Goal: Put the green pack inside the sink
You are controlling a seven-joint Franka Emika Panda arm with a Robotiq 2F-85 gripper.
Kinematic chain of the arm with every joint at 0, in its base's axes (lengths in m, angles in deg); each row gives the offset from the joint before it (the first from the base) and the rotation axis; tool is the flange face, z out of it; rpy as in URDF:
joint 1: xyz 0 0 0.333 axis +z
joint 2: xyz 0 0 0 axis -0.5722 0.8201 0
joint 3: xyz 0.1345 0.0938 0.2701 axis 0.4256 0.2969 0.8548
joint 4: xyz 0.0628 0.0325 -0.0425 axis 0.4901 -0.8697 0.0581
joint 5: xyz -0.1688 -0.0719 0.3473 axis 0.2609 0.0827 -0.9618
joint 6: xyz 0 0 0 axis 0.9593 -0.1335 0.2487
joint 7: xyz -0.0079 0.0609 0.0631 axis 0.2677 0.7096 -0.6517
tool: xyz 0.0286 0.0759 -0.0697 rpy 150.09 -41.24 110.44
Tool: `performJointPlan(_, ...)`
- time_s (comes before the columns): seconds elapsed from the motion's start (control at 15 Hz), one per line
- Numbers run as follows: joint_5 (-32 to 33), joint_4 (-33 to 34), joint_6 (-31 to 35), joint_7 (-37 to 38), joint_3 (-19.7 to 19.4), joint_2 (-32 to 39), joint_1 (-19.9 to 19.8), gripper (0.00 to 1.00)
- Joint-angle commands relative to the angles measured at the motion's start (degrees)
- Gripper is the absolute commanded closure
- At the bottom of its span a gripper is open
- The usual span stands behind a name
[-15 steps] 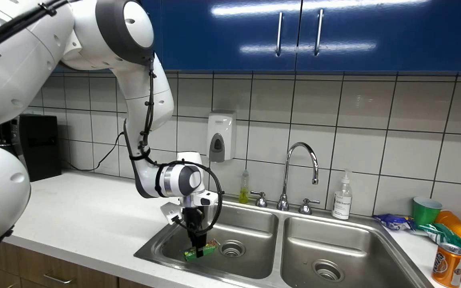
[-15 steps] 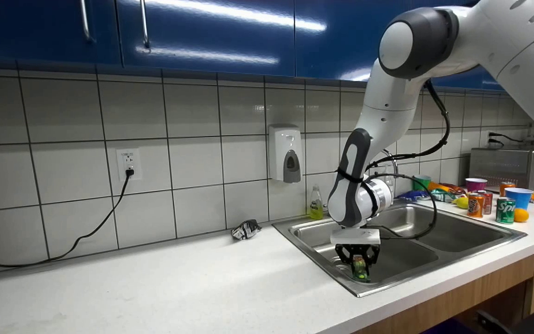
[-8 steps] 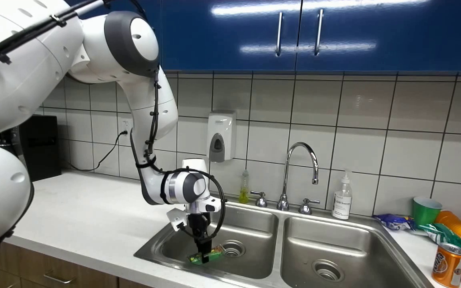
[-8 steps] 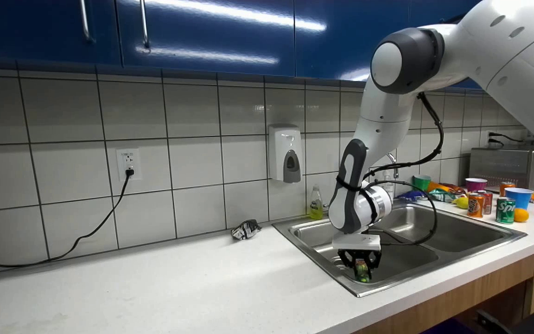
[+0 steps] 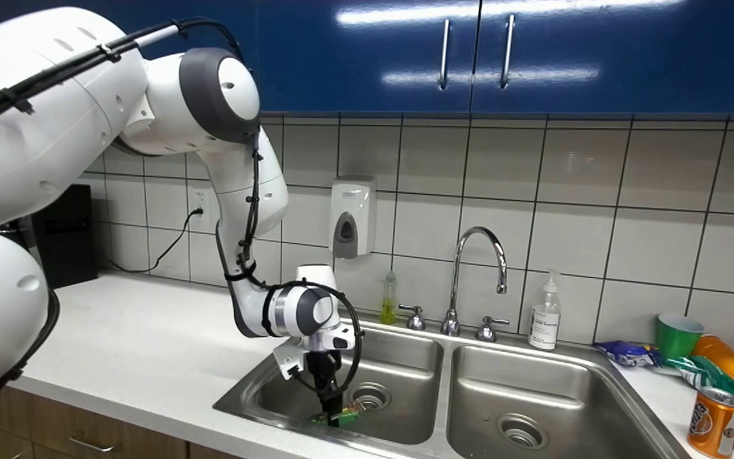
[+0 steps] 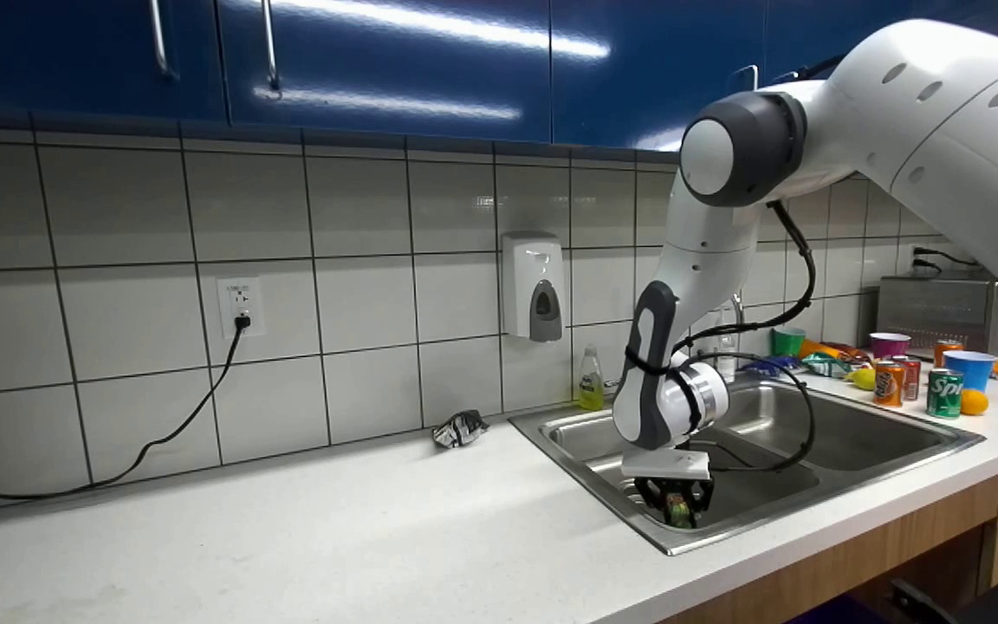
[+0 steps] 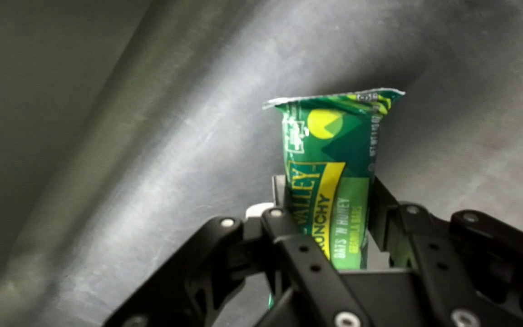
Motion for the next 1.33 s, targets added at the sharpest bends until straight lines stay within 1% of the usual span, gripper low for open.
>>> performJointPlan(0.0, -1.72, 2.24, 0.01, -1.03, -0.86, 1.81, 0.36, 0.83)
performJointPlan(0.47, -2.6, 3.91, -0.24, -0.94, -1.16, 3.81, 0.42, 0.83)
performJointPlan(0.53, -2.68, 4.05, -0.31, -0.71, -1.35, 4.06, 0.58, 0.33)
performJointPlan(0.6, -2.72, 4.11, -0.36, -0.62, -1.49, 4.22, 0.72, 0.32)
performJointPlan(0.73, -2.91, 3.67, -0.45, -0.47, -1.64, 3.76, 0.95, 0.19)
performJointPlan(0.8, -3.04, 3.35, -0.69, -0.43, -1.68, 3.25, 1.05, 0.1)
performJointPlan(0.87, -3.05, 2.87, -0.75, -0.3, -1.87, 2.52, 1.33, 0.03)
performJointPlan(0.93, -2.96, 2.25, -0.95, -0.15, -2.15, 1.55, 1.79, 0.0)
performJointPlan(1.27, -1.93, -0.73, -1.1, 0.65, -4.61, -3.27, 5.28, 0.0)
